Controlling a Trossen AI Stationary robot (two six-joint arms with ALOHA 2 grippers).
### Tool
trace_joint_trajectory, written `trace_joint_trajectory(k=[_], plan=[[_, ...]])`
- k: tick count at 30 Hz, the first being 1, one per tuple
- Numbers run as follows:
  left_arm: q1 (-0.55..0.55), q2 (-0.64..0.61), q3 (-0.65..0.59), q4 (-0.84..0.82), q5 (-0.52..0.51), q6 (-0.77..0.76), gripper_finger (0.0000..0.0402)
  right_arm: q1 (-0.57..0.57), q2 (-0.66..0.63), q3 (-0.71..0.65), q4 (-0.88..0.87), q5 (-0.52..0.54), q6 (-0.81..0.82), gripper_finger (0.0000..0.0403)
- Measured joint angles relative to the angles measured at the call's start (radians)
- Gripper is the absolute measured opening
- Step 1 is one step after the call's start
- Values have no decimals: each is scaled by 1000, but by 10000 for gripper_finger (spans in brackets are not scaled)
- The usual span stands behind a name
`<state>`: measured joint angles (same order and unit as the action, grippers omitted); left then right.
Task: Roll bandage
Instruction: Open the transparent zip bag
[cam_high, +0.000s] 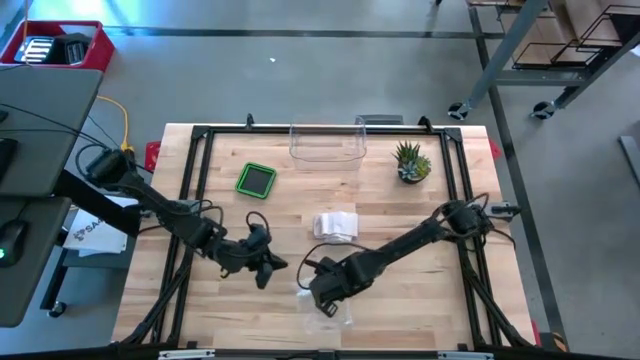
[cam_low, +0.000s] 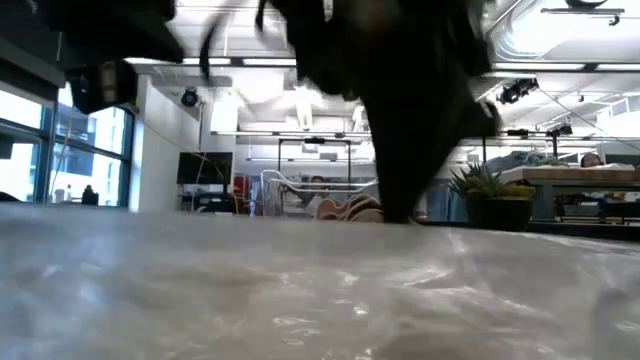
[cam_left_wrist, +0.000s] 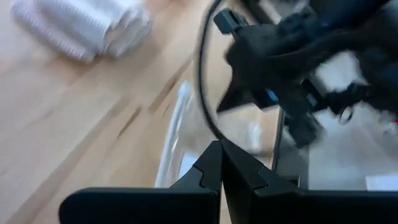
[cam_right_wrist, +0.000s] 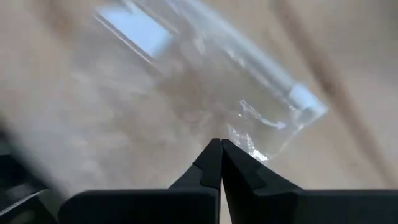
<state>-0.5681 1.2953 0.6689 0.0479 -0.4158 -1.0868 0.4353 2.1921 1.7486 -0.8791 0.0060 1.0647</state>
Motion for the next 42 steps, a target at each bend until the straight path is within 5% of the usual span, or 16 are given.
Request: trace_joint_trajectory(k=[8,12,15,20,24,31,42], plan=[[74,155,1,242,44,21,0,-17,-169,2,-117,167,-67,0],[93,272,27,318,93,17,0,-19,-256,-108,-97,144,-22,0],[93,371,100,325,150,27,0,-18,-368,-324,68,102,98,0],[117,510,239,242,263,123,0,-32,-537,-714,589,-20,277,0],[140,564,284,216,275,146,0,-46,-553,-864,842,-28,406,0],[171,565,287,152,220,137,0,-79,-445,-837,859,-43,448,0],[165,639,287,147,301,59,0,-132,-360,-815,883,-45,438,0]])
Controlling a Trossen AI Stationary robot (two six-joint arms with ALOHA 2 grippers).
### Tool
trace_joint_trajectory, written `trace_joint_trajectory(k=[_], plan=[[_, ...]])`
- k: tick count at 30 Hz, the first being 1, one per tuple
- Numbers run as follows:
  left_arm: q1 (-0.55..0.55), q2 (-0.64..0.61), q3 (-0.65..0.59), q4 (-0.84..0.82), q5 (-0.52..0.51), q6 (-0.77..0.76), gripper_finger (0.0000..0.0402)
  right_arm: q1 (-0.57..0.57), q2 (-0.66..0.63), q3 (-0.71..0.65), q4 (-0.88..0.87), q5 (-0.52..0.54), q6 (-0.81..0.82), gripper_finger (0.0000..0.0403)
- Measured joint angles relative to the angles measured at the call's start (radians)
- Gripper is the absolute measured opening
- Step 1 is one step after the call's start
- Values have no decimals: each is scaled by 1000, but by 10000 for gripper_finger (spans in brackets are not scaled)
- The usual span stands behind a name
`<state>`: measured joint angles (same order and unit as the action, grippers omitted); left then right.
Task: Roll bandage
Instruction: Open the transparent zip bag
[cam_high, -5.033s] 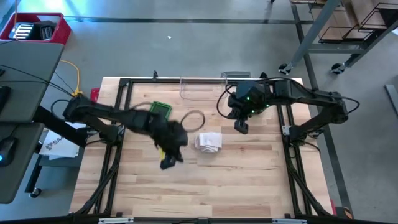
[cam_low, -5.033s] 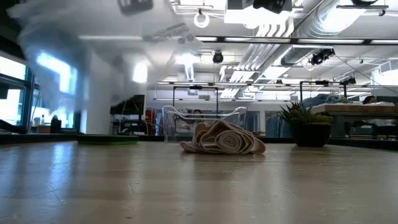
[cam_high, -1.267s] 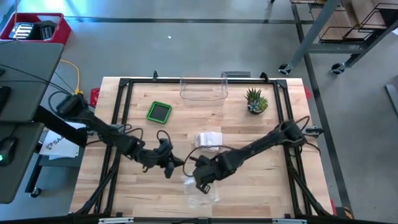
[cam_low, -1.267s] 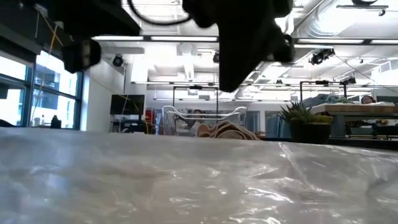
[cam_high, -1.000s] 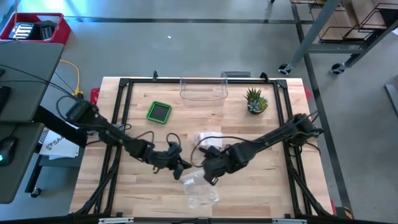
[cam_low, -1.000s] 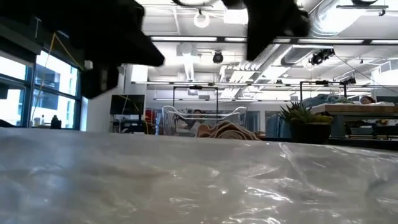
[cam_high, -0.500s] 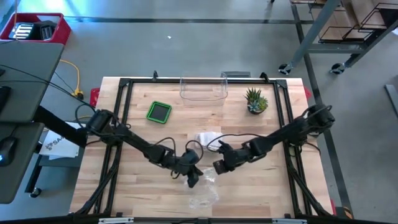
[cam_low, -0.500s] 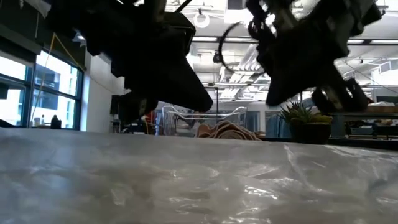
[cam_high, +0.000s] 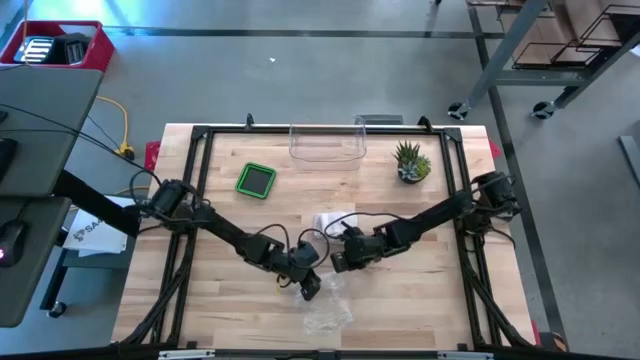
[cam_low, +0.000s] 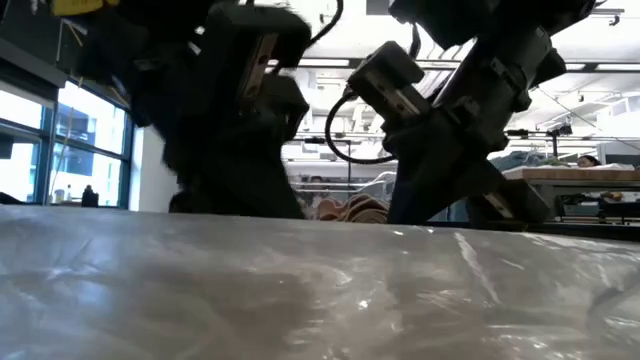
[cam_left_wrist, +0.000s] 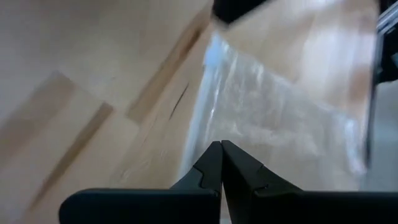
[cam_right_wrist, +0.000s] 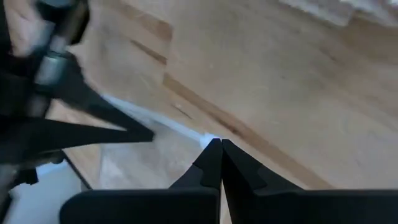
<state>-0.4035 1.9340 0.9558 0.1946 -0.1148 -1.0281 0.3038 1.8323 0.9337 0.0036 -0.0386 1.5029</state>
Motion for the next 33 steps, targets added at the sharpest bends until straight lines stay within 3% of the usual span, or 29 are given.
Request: trace_joint_trajectory(k=[10,33], plan=[[6,16,0,11,1,-18,0,5,2,0,5,-38,29,0],[37,16,0,13,1,9,0,0,3,0,-59,4,74,0]])
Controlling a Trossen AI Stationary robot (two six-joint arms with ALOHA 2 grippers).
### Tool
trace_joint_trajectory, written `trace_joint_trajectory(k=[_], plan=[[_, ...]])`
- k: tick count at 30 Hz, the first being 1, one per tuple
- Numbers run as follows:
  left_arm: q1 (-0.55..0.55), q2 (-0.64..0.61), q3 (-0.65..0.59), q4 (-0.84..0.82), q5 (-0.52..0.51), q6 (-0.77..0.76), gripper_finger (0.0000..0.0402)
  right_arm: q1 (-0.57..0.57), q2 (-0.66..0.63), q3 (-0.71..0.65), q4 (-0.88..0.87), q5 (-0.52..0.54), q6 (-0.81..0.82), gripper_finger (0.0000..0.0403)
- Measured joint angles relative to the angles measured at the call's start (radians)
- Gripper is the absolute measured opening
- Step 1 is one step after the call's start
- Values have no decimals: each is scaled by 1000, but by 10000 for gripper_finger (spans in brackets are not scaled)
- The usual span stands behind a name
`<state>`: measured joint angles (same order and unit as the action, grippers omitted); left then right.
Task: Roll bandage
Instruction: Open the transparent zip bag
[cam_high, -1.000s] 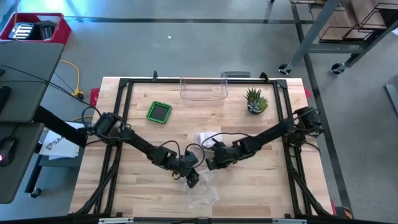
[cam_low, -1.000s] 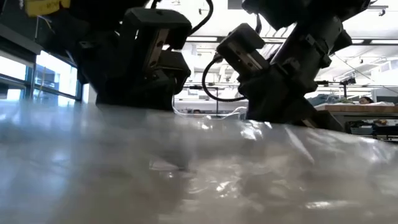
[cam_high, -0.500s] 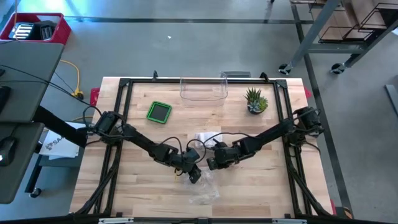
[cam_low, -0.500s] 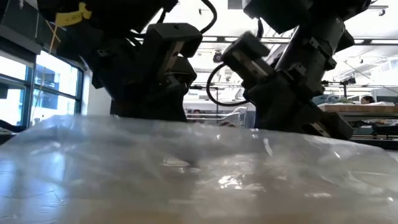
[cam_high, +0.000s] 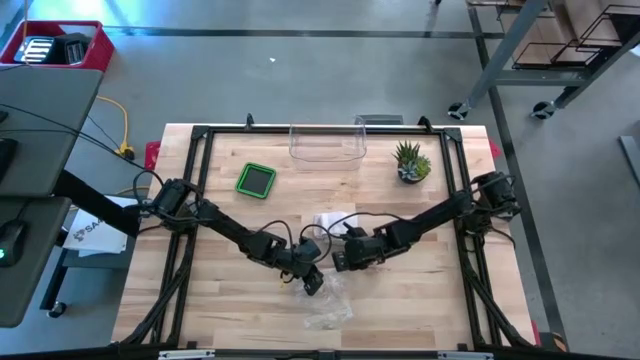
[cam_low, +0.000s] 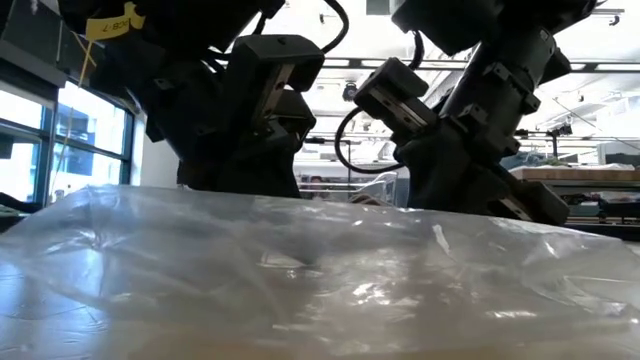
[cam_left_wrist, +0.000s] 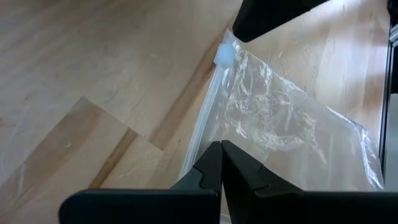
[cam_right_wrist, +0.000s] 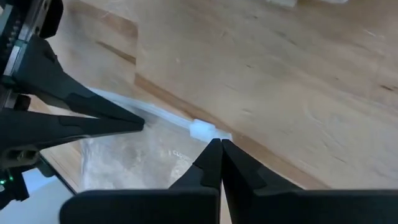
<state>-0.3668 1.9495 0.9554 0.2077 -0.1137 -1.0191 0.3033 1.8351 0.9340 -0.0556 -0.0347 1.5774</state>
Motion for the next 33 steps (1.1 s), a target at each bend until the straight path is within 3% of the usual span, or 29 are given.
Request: trace_joint_trajectory(k=[33], plan=[[0,0,0,0,-14,0,0,19,22,0,4,64,65,0]])
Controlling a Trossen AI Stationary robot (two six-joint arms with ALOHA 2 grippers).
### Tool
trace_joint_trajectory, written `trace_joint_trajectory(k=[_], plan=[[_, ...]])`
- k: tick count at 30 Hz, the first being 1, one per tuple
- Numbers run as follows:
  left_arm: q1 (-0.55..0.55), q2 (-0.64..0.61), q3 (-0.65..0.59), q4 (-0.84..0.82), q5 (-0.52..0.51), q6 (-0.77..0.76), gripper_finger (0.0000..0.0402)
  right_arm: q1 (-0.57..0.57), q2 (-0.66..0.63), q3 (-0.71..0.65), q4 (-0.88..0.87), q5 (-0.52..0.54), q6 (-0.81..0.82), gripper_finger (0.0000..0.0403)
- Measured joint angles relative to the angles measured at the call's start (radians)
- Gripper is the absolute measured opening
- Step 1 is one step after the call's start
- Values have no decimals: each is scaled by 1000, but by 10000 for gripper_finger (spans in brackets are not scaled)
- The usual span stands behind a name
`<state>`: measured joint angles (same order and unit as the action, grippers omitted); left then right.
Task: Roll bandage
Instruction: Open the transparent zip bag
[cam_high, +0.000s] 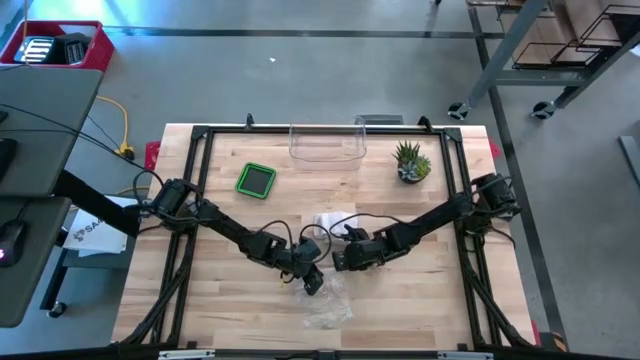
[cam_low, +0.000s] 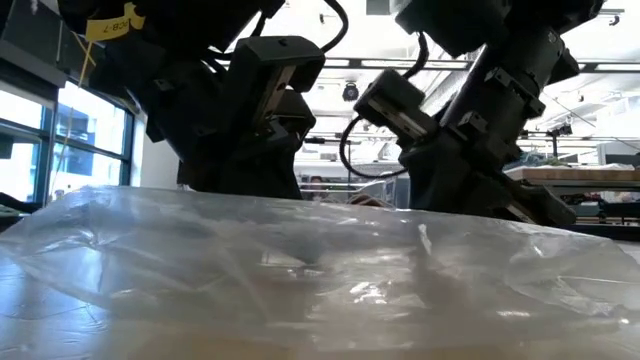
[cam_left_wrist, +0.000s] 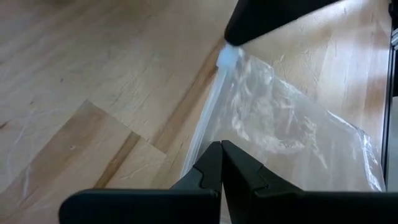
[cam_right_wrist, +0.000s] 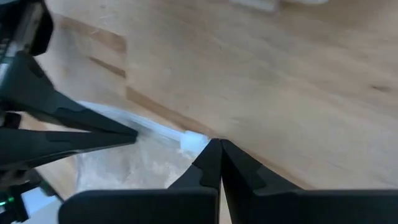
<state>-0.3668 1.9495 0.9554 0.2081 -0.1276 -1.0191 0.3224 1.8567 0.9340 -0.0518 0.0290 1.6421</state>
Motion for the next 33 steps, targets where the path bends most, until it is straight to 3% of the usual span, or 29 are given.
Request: trace_joint_trajectory(k=[6,14,17,24,29,33], plan=[[6,0,-1,0,3,-1,0,12,38,3,86,-22,18,0],[6,0,-1,3,0,-3,0,12,-8,-1,64,-25,10,0],[6,1,-1,1,-1,-68,0,12,-41,-1,54,-5,7,0],[28,47,5,35,48,-161,0,27,-61,41,-123,-6,-7,0],[47,52,2,145,-10,-166,0,32,-56,152,-360,-4,-124,0],[62,41,2,135,-6,-139,0,26,-56,156,-376,-2,-160,0]])
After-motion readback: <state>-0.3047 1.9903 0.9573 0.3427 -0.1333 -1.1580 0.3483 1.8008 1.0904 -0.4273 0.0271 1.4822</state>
